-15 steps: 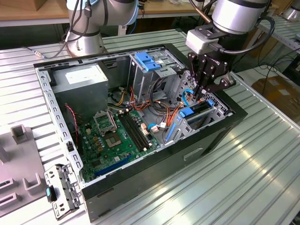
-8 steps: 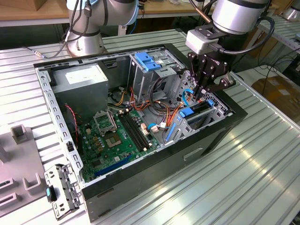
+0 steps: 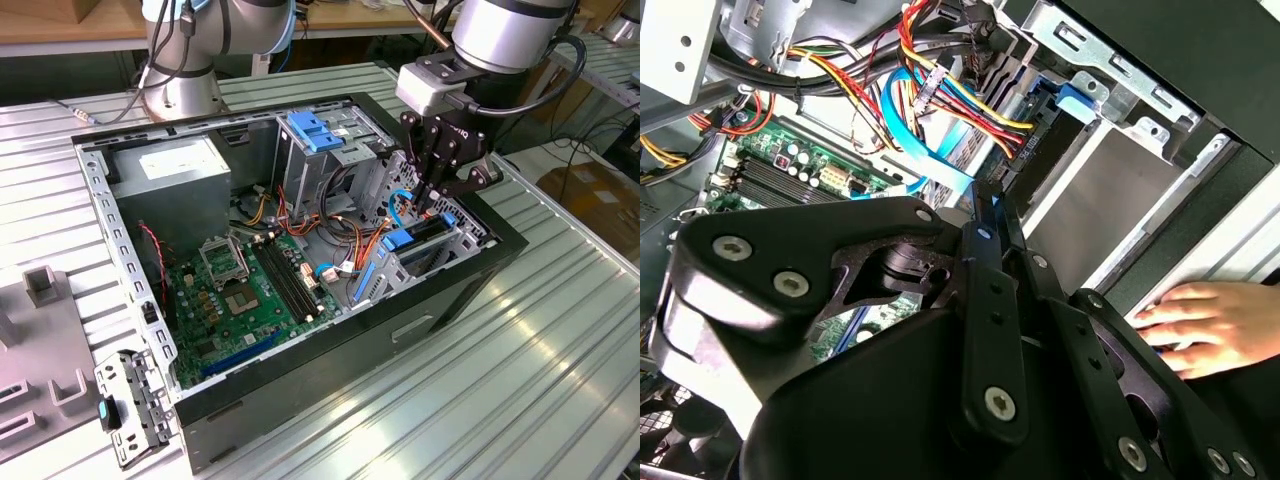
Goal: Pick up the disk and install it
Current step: 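Insert the second disk wire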
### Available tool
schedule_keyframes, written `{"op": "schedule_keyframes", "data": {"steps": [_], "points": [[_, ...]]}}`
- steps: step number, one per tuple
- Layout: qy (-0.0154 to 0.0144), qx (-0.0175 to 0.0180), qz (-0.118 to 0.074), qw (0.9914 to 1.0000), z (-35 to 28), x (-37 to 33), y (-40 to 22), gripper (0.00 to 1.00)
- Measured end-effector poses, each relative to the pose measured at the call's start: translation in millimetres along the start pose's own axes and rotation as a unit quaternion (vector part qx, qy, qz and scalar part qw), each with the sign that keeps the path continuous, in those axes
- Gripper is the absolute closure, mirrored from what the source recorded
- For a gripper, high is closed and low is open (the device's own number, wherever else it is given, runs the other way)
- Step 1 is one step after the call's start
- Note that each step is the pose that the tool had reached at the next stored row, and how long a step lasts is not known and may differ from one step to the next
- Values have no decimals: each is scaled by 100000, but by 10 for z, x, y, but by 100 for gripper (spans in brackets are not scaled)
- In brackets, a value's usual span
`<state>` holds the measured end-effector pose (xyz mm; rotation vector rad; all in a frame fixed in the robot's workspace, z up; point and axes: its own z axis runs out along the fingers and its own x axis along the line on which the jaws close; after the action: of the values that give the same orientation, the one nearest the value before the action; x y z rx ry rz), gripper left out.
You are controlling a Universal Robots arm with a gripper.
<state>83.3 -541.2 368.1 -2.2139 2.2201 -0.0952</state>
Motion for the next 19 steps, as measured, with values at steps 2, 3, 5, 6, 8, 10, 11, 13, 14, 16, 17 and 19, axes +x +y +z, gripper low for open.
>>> {"op": "schedule_keyframes", "data": {"steps": [2, 3, 5, 6, 8, 10, 11, 13, 14, 16, 17, 19], "points": [[-549, 152, 27, 99998, 2, 15, 3, 84], [-840, 212, 44, 99996, 4, 27, 5, 84], [-1525, 336, 85, 99988, 10, 57, 9, 84], [-2049, 486, 124, 99978, 13, 79, 18, 84], [-2860, 837, 165, 99955, 19, 113, 26, 84], [-3270, 1048, 189, 99941, 26, 136, 33, 84], [-3426, 1126, 196, 99935, 30, 147, 35, 84], [-3691, 1232, 209, 99924, 42, 169, 37, 84], [-3858, 1258, 221, 99917, 48, 182, 39, 84], [-4040, 1285, 241, 99910, 52, 195, 39, 84], [-4043, 1286, 235, 99910, 53, 195, 39, 84], [-4043, 1286, 225, 99910, 52, 195, 39, 84]]}}
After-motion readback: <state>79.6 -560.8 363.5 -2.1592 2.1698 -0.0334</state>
